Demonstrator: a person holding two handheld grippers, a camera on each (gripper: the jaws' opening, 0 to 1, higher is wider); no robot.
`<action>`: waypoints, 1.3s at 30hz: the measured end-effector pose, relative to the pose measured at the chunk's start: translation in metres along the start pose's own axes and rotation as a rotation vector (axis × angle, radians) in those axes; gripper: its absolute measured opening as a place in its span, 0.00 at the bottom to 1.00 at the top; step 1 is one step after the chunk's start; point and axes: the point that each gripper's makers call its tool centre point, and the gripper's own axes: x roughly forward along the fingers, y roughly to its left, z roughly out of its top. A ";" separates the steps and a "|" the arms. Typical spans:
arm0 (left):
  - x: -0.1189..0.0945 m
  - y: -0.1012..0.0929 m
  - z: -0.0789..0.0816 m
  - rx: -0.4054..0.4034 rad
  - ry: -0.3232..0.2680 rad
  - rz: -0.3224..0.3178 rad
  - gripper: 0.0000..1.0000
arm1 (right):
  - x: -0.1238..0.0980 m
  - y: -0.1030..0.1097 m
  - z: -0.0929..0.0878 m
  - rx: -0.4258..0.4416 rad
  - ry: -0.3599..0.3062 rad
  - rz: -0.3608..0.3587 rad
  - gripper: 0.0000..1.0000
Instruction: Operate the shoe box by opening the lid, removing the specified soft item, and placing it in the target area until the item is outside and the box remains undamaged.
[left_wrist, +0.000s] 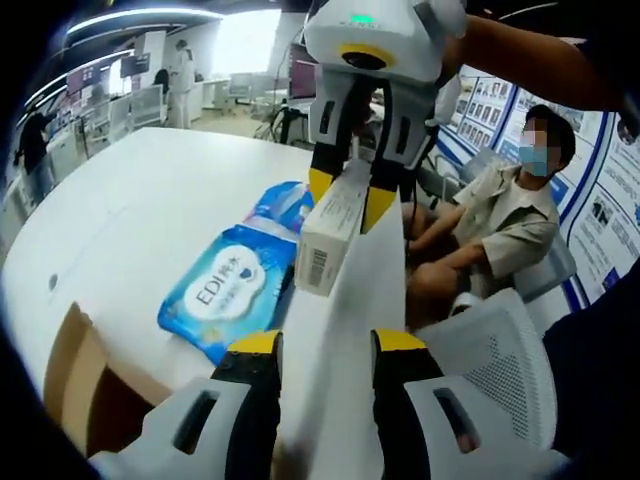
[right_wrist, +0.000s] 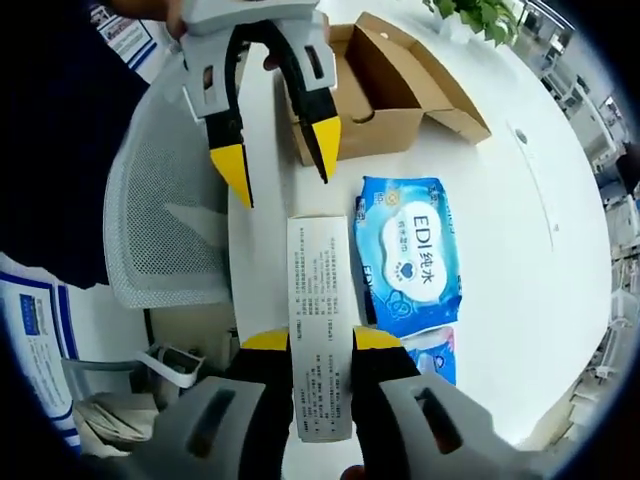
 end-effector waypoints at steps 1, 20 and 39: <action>0.003 -0.001 0.001 -0.001 0.003 -0.005 0.34 | 0.000 0.000 -0.004 0.002 0.000 -0.001 0.18; 0.045 -0.009 0.020 0.024 0.031 -0.053 0.33 | 0.000 -0.003 -0.058 0.055 0.005 0.001 0.18; 0.079 -0.008 0.040 0.024 0.062 -0.046 0.33 | -0.006 -0.027 -0.092 0.015 -0.002 0.002 0.18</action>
